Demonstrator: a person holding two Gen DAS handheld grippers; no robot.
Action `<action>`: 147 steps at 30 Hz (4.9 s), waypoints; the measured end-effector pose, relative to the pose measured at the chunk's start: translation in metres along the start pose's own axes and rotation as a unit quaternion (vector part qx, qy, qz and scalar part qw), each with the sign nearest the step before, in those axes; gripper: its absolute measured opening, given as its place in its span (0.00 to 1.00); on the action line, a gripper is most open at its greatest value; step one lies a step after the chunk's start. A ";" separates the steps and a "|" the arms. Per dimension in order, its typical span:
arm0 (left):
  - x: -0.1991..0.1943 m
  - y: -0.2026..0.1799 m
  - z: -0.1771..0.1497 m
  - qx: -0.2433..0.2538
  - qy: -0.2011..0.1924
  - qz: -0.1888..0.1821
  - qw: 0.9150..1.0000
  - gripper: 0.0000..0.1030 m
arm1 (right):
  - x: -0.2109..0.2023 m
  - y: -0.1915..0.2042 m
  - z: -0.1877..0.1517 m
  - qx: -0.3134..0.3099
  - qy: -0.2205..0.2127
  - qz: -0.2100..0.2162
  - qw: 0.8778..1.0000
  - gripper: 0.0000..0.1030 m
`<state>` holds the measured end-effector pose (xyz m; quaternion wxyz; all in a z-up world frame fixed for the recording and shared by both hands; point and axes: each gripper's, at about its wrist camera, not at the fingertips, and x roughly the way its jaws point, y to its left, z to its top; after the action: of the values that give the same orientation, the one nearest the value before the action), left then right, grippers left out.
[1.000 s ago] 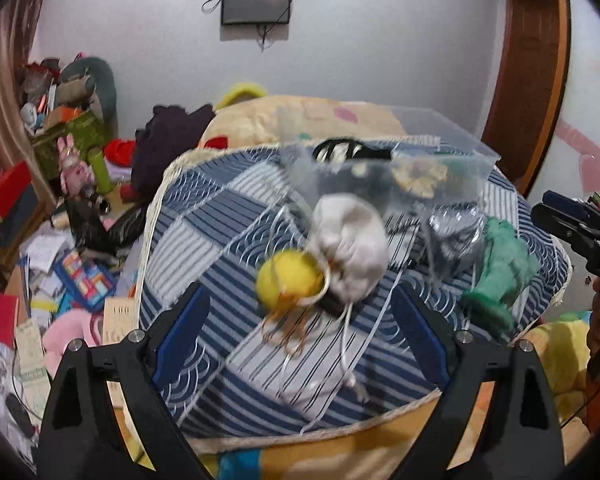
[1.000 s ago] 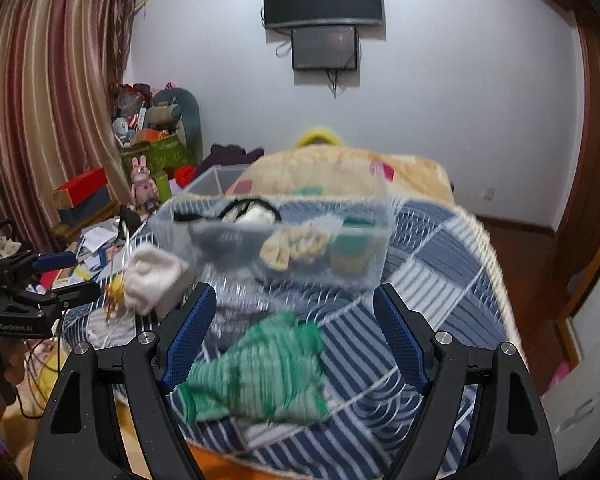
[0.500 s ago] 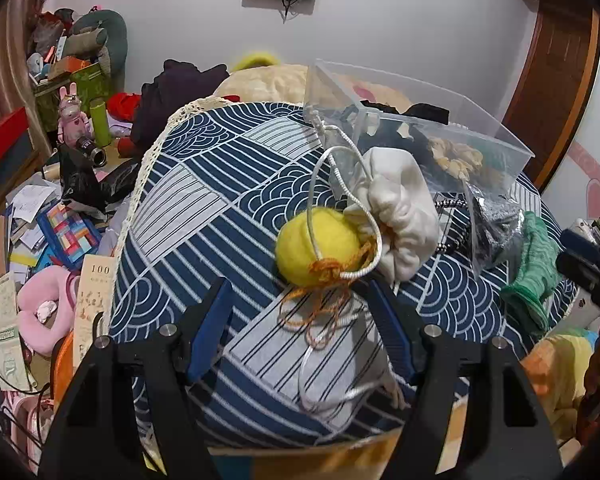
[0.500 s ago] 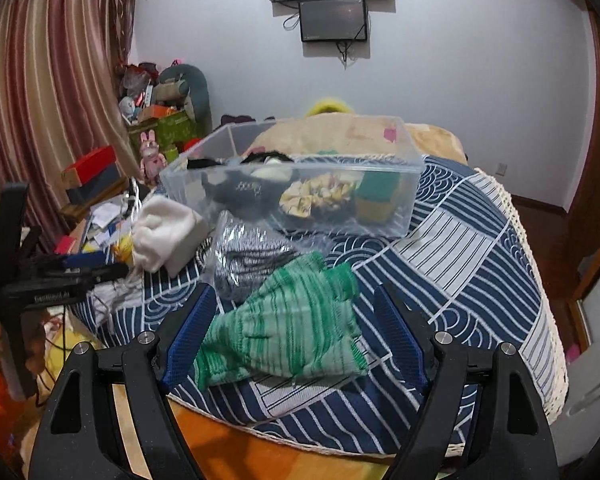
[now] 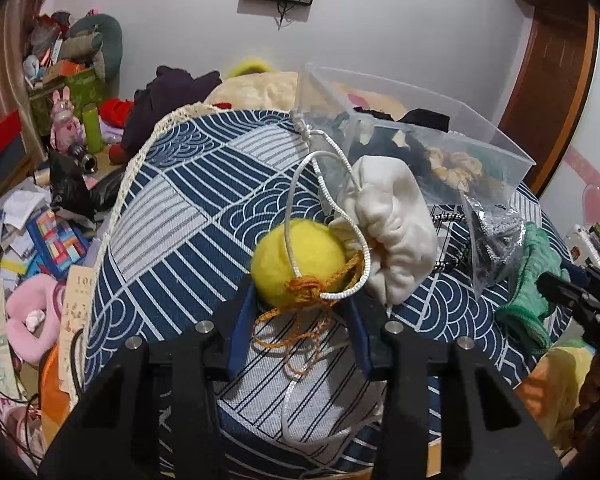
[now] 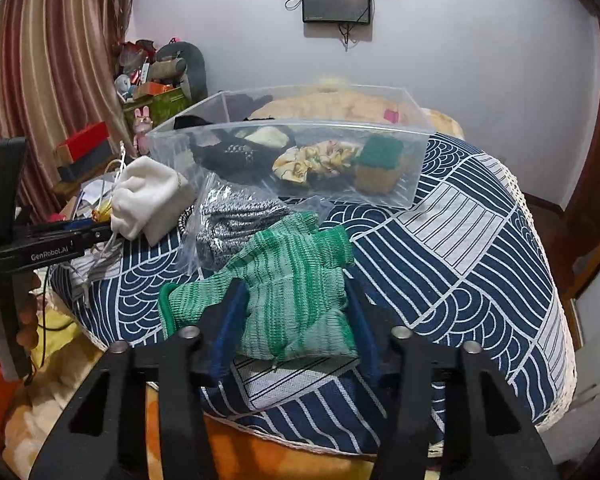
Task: Organize soft objects
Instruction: 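Grasp the white pouch with yellow ball using the left tool while the right tool grasps the green sock, then lower the green sock and yellow ball into the clear box, opening both tools, then grasp the white pouch with the left tool while the right tool grasps the silver mesh bag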
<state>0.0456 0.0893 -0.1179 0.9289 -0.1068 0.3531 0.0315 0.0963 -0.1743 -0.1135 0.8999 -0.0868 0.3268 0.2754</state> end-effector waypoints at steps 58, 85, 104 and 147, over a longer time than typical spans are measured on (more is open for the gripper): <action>0.032 -0.112 0.116 0.082 -0.029 -0.084 0.993 0.38 | 0.001 -0.040 0.107 0.057 -0.127 -0.050 0.989 0.19; 0.028 -0.108 0.117 0.091 -0.016 -0.062 0.994 0.54 | 0.022 -0.035 0.101 0.023 -0.072 -0.057 0.996 0.54; -0.043 -0.080 0.090 0.080 -0.082 -0.047 0.992 0.84 | -0.034 -0.010 0.092 -0.003 -0.143 -0.049 0.988 0.74; -0.006 -0.056 0.018 0.036 -0.015 -0.079 0.996 0.23 | 0.022 0.011 0.030 -0.018 -0.016 0.005 1.000 0.38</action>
<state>0.0596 0.0388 -0.0910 0.9370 -0.1001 0.3303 -0.0533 0.1199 -0.1454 -0.1041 0.9019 -0.0972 0.3076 0.2871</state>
